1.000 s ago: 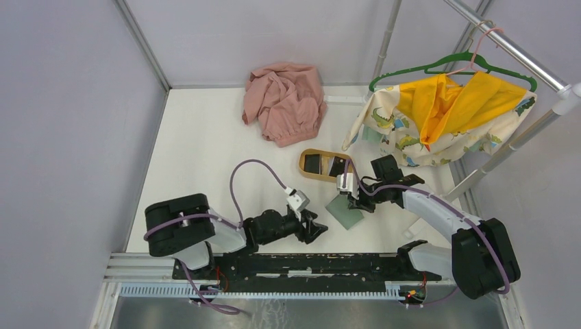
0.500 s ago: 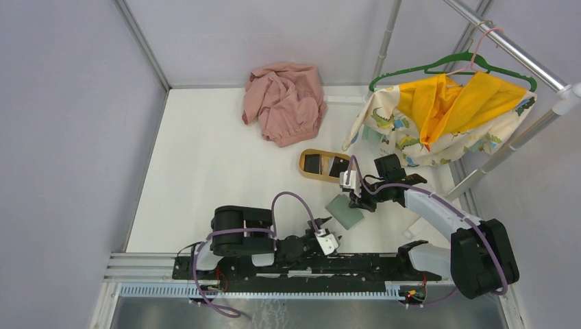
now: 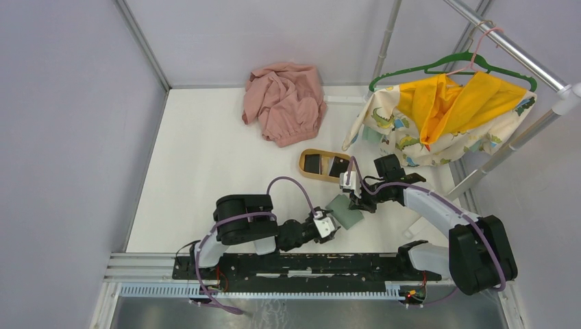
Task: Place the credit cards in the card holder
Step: Close the card holder at the center of the board.
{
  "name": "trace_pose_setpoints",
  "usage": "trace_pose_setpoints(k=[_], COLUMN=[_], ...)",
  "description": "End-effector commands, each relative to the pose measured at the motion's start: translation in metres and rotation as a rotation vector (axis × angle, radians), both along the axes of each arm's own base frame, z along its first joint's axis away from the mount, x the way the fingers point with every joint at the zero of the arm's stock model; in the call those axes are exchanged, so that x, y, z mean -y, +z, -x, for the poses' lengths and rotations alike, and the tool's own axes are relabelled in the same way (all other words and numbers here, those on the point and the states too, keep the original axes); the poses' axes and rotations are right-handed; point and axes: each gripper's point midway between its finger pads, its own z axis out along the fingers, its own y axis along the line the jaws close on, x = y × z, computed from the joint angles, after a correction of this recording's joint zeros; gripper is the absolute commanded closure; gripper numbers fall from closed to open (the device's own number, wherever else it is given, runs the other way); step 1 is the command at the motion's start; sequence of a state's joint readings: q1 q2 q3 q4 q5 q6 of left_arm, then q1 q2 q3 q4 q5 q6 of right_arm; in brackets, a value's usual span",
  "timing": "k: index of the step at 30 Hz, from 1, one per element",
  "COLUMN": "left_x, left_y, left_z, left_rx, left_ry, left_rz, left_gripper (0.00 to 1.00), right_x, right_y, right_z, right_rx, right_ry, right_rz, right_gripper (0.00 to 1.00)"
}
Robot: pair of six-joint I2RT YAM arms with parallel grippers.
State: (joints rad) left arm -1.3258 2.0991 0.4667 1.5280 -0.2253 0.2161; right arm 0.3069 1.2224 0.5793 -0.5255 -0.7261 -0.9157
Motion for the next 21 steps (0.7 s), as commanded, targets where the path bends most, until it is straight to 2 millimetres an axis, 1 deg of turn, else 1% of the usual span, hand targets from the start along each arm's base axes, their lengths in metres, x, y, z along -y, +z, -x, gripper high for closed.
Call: trace_pose_setpoints(k=[1, 6, 9, 12, 14, 18, 21], left_x=[0.022, 0.027, 0.030, 0.033, 0.033, 0.036, 0.038], left_y=[0.055, 0.060, 0.066, 0.069, 0.069, 0.071, 0.066], left_z=[0.009, 0.013, 0.016, 0.018, 0.017, 0.016, 0.011], left_rx=[-0.009, -0.025, -0.029, -0.040, -0.055, -0.069, -0.087], left_ry=[-0.105, -0.154, -0.179, -0.197, -0.206, -0.224, -0.213], left_rz=[0.250, 0.271, 0.284, 0.298, 0.306, 0.318, 0.319], left_gripper=[0.38, 0.40, 0.46, 0.47, 0.50, 0.51, 0.51], right_x=[-0.007, -0.007, -0.008, -0.007, -0.007, -0.007, -0.007], right_y=[0.008, 0.008, 0.007, 0.006, 0.007, 0.006, 0.006], right_z=[0.000, 0.000, 0.000, 0.001, 0.001, 0.001, 0.001], right_rx=[-0.006, -0.008, -0.012, -0.017, -0.015, -0.019, -0.018], right_ry=[0.024, 0.018, 0.017, 0.016, 0.015, 0.017, 0.018], right_rz=[-0.037, -0.041, -0.044, -0.041, -0.042, -0.041, -0.043], right_gripper=[1.00, 1.00, 1.00, 1.00, 1.00, 1.00, 1.00])
